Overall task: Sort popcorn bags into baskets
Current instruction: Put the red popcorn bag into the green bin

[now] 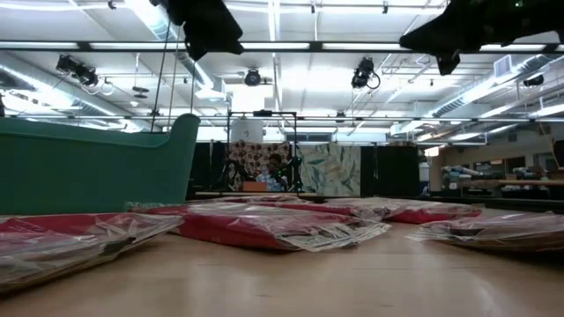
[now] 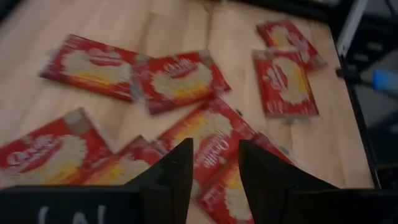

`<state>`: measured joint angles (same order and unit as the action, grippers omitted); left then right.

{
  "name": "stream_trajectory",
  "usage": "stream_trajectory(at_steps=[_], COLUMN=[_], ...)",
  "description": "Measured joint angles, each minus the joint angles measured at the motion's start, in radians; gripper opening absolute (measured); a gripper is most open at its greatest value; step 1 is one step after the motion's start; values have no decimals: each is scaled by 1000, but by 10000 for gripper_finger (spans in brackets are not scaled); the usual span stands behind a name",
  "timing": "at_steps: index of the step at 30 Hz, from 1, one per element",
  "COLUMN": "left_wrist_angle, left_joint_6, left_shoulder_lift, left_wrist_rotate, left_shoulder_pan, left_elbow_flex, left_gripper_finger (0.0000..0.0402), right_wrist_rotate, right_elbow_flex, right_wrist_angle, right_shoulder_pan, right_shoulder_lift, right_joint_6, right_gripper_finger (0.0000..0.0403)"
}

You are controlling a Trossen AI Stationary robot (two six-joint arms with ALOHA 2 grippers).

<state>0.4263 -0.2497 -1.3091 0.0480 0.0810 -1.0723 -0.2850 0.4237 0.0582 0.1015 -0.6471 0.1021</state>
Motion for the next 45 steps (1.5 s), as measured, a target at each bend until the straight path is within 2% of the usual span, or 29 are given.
stream_trajectory(at_steps=[5,9,13,23,29,34,41,45], left_wrist_angle=[66,103,161,356,357,356,403,439], left_joint_6=[9,14,-7,-159,-126,-110,-31,5], left_shoulder_lift=[-114,-203,-302,-549,-680,-774,-841,-855], left_wrist_rotate=[56,131,162,229,263,272,366,386], left_shoulder_pan=[105,195,275,394,441,473,526,549], left_elbow_flex=[-112,-182,-254,-510,-587,-625,-626,-625], left_gripper_finger=[133,133,133,133,132,132,134,157], right_wrist_rotate=[28,81,122,124,120,40,-33,-36], right_elbow_flex=[107,132,134,134,134,134,134,133], right_wrist_angle=[-148,-155,-162,-164,-164,-163,-156,-147], right_shoulder_pan=[-8,-8,-8,10,72,147,206,217], right_shoulder_lift=[-82,-129,-169,-189,-236,-277,-313,-322], right_joint_6=[-22,-26,-19,-20,-24,-27,-32,-33], right_gripper_finger=[27,27,27,27,27,27,27,27])
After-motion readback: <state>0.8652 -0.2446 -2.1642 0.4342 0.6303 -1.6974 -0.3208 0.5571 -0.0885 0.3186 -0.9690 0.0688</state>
